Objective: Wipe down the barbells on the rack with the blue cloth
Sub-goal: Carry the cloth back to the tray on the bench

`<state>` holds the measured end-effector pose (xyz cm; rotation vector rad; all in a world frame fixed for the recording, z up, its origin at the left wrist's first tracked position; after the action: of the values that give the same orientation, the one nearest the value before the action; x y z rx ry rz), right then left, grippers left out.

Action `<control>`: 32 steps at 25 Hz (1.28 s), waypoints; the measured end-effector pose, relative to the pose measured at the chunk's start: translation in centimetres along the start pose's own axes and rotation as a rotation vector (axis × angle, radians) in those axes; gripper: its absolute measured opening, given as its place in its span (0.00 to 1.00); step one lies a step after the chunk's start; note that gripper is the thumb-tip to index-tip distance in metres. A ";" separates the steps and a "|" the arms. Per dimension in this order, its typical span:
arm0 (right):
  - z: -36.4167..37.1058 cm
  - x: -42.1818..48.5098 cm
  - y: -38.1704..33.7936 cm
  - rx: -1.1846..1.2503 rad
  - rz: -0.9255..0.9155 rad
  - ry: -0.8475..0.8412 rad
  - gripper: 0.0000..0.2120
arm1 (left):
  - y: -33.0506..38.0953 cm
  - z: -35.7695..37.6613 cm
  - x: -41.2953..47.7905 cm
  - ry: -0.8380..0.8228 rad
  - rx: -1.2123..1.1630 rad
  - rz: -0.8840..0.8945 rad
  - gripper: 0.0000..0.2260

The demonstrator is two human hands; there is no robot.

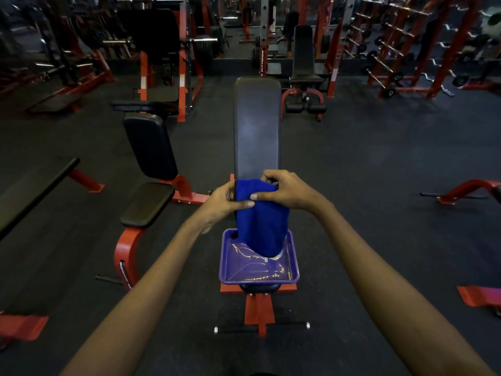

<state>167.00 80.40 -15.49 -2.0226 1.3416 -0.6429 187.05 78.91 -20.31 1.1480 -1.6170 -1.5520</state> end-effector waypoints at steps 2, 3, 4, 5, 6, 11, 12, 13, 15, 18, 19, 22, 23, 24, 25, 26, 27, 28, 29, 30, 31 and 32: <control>-0.3 -0.2 0.5 0.076 0.016 -0.087 0.12 | -0.6 0.3 -0.3 0.018 0.055 -0.001 0.21; -0.5 -0.3 1.0 0.102 0.042 -0.145 0.13 | -0.5 0.6 -0.6 0.015 0.063 0.022 0.19; -0.6 -0.5 1.4 0.107 0.066 -0.207 0.13 | -0.4 0.9 -0.7 0.007 0.073 0.049 0.17; -0.5 -0.6 1.7 0.095 0.077 -0.256 0.12 | -0.4 1.0 -0.8 -0.002 0.085 0.067 0.16; -0.3 -0.6 2.0 0.081 0.079 -0.276 0.10 | -0.5 1.2 -0.6 -0.003 0.099 0.072 0.15; 2.5 0.2 5.9 0.057 0.163 -0.397 0.15 | -4.2 0.9 0.5 0.099 0.186 0.018 0.12; 3.8 0.4 7.1 -0.014 0.165 -0.478 0.15 | -5.5 0.7 0.6 0.108 0.249 -0.017 0.10; 5.2 0.7 8.5 -0.102 0.155 -0.522 0.15 | -7.0 0.7 0.7 0.096 0.314 -0.063 0.08; 8.1 1.5 11.0 -0.193 0.161 -0.489 0.13 | -10.2 0.2 1.3 0.058 0.419 -0.179 0.07; 12.8 3.3 14.7 -0.210 0.203 -0.404 0.09 | -15.2 -1.2 3.2 0.043 0.565 -0.243 0.11; 14.4 4.0 16.2 -0.213 0.224 -0.383 0.08 | -16.8 -1.8 4.0 0.046 0.567 -0.254 0.12; 18.7 6.6 20.3 -0.197 0.306 -0.352 0.10 | -22.0 -3.3 7.6 0.007 0.569 -0.257 0.13; 19.8 7.7 21.4 -0.192 0.338 -0.335 0.11 | -23.5 -3.7 8.9 0.002 0.570 -0.265 0.13; 20.5 8.7 22.5 -0.181 0.371 -0.306 0.11 | -24.8 -4.1 10.3 0.010 0.558 -0.287 0.13; 21.1 9.8 23.4 -0.167 0.396 -0.269 0.11 | -25.9 -4.6 11.6 0.026 0.536 -0.308 0.13; 22.0 11.1 25.0 -0.162 0.417 -0.244 0.11 | -27.4 -5.3 13.3 0.039 0.515 -0.330 0.13; 22.6 12.1 26.3 -0.157 0.426 -0.219 0.12 | -28.7 -5.7 14.8 0.043 0.496 -0.332 0.13; 23.2 12.5 27.3 -0.154 0.435 -0.193 0.14 | -29.9 -6.0 15.9 0.033 0.485 -0.328 0.13; 23.9 12.8 28.4 -0.155 0.437 -0.170 0.16 | -31.2 -6.2 16.9 0.024 0.474 -0.316 0.14; 24.7 13.1 29.4 -0.152 0.430 -0.150 0.18 | -32.4 -6.4 17.6 0.033 0.477 -0.298 0.15; 25.8 13.1 30.4 -0.150 0.424 -0.141 0.19 | -34.0 -6.3 18.2 0.049 0.496 -0.281 0.16; 27.0 13.2 31.5 -0.148 0.417 -0.133 0.20 | -35.7 -6.3 18.7 0.063 0.530 -0.268 0.18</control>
<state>170.63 65.14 -56.05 -1.7772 1.7008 -0.2221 190.57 61.72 -57.17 1.7338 -1.9577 -1.2506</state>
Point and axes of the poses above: each hand's wrist, its own x-axis towards the middle knuckle, its own z-axis out of the palm, y = z × x, the point moved 3 cm from there along x, towards the middle knuckle, and after that the axes turned 2 degrees about -z, right-handed, at the moved point
